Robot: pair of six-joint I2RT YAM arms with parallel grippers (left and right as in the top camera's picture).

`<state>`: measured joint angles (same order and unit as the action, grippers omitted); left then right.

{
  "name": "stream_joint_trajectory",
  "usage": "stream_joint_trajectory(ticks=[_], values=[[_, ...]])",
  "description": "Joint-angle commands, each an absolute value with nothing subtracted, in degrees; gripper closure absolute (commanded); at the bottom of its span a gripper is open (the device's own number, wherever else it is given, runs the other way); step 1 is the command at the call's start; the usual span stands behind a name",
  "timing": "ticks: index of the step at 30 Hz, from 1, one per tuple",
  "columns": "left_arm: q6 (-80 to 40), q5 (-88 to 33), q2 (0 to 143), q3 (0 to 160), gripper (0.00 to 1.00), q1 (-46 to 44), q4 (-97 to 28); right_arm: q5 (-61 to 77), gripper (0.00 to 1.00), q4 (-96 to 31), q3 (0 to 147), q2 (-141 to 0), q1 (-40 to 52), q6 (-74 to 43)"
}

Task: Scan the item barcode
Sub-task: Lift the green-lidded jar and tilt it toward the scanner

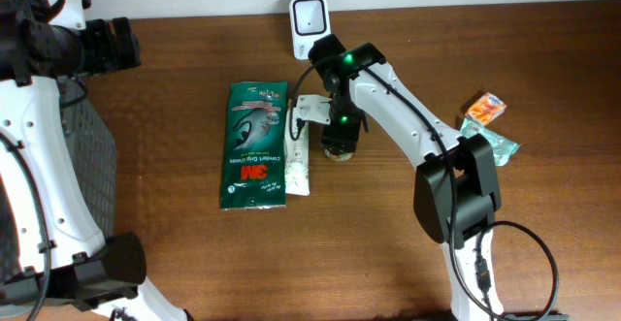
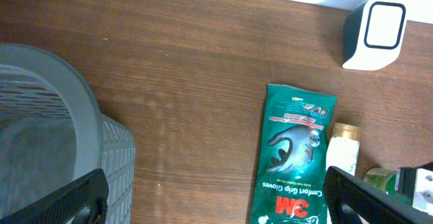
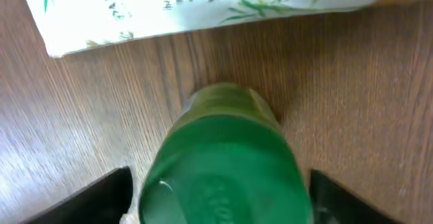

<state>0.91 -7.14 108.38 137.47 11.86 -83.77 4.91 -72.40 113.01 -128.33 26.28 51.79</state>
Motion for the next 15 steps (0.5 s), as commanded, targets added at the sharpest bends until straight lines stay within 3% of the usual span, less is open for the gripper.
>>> stream_joint_trajectory(ticks=[1, 6, 8, 10, 15], values=[[1.4, -7.7, 108.4, 137.8, 0.01, 11.8, -83.7, 4.3, 0.11, -72.6, 113.0, -127.9, 25.5, 47.5], [1.4, -7.7, 108.4, 137.8, 0.01, 11.8, -83.7, 0.1, 0.07, -73.7, 118.5, -127.5, 25.5, 33.7], [1.4, -7.7, 108.4, 137.8, 0.01, 11.8, -83.7, 0.1, 0.00, -77.3, 124.2, -127.4, 25.5, 26.5], [1.4, -7.7, 108.4, 137.8, 0.01, 11.8, -83.7, 0.2, 0.02, -81.1, 128.6, -127.4, 25.4, 21.7], [1.4, -7.7, 108.4, 137.8, 0.01, 11.8, -83.7, 1.1, 0.02, -85.4, 129.9, -127.7, 25.4, 20.4]])
